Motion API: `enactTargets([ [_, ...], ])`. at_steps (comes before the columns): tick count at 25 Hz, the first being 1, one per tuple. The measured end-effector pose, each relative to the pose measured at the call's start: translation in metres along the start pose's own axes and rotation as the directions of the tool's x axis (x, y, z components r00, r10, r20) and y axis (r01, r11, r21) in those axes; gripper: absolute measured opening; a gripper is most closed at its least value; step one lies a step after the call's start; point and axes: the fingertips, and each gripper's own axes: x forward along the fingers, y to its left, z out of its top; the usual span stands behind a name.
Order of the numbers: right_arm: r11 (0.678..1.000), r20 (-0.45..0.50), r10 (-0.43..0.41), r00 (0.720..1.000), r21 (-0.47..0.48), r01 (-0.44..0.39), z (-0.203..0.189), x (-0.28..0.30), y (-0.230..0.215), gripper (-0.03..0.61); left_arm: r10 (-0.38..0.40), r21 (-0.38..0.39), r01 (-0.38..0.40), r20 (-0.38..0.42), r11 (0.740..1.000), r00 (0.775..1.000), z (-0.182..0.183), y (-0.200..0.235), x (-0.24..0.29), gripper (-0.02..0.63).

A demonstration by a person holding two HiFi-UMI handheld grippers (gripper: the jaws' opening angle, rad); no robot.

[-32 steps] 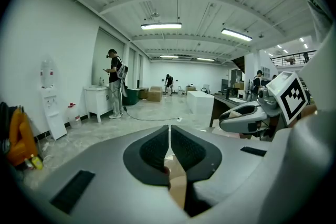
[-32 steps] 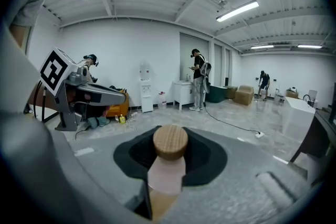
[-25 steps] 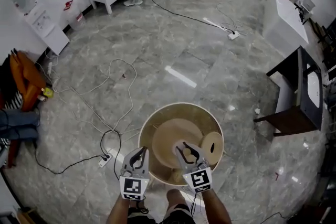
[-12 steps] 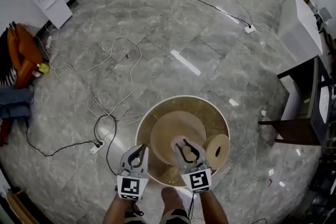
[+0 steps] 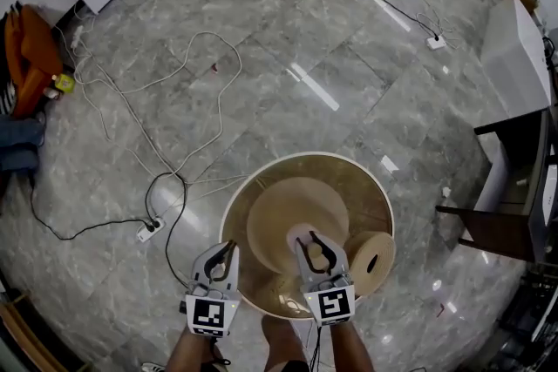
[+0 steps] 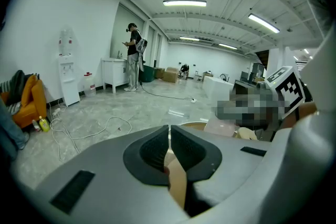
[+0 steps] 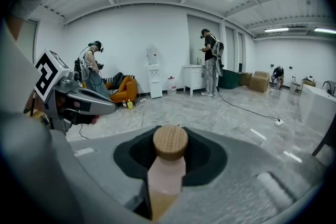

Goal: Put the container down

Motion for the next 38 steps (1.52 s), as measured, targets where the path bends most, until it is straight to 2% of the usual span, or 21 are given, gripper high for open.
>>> enactTargets([
  [3,1.000,0.002,0.014,1.000,-0.018,-0.014,-0.019,0.019,0.001,0.110,0.001,0.018,-0.001,-0.007,1.000,1.000,-0.021,0.011,0.011,0.029],
  [6,0.999,-0.011,0.026,1.000,-0.024,-0.027,-0.033,0.034,0.004,0.112,-0.009,0.068,0.010,-0.012,0.998,1.000,-0.041,0.019,0.021,0.029],
  [12,0.998,-0.020,0.049,0.999,-0.036,-0.050,-0.061,0.062,0.012,0.112,0.004,-0.011,-0.004,-0.014,1.000,1.000,-0.064,0.029,0.041,0.029],
  [14,0.997,-0.022,0.057,0.998,-0.045,-0.058,-0.069,0.071,0.013,0.112,0.009,-0.061,-0.010,-0.021,0.998,1.000,-0.069,0.029,0.050,0.029],
  [15,0.997,-0.024,0.061,0.998,-0.048,-0.062,-0.073,0.075,0.013,0.112,0.005,-0.058,-0.006,-0.023,0.998,1.000,-0.073,0.028,0.054,0.029],
  [18,0.996,-0.031,0.070,0.997,-0.048,-0.071,-0.086,0.084,0.014,0.112,-0.022,0.029,0.023,-0.023,0.999,0.999,-0.090,0.027,0.063,0.029],
  [21,0.997,-0.037,0.071,0.997,-0.035,-0.073,-0.099,0.091,0.016,0.112,-0.017,-0.040,0.016,-0.041,0.999,0.999,-0.100,0.026,0.069,0.029],
  [23,0.997,-0.050,0.075,0.996,-0.033,-0.076,-0.107,0.096,0.016,0.112,-0.021,-0.034,0.019,-0.049,0.999,0.999,-0.108,0.027,0.073,0.029],
  [27,0.996,-0.062,0.077,0.995,-0.029,-0.079,-0.120,0.102,0.015,0.112,-0.009,-0.082,0.004,-0.064,0.997,0.998,-0.115,0.028,0.077,0.029],
  [38,0.997,-0.070,0.068,0.995,-0.028,-0.071,-0.140,0.111,0.013,0.114,-0.020,-0.084,0.012,-0.098,0.996,0.995,-0.132,0.028,0.084,0.029],
])
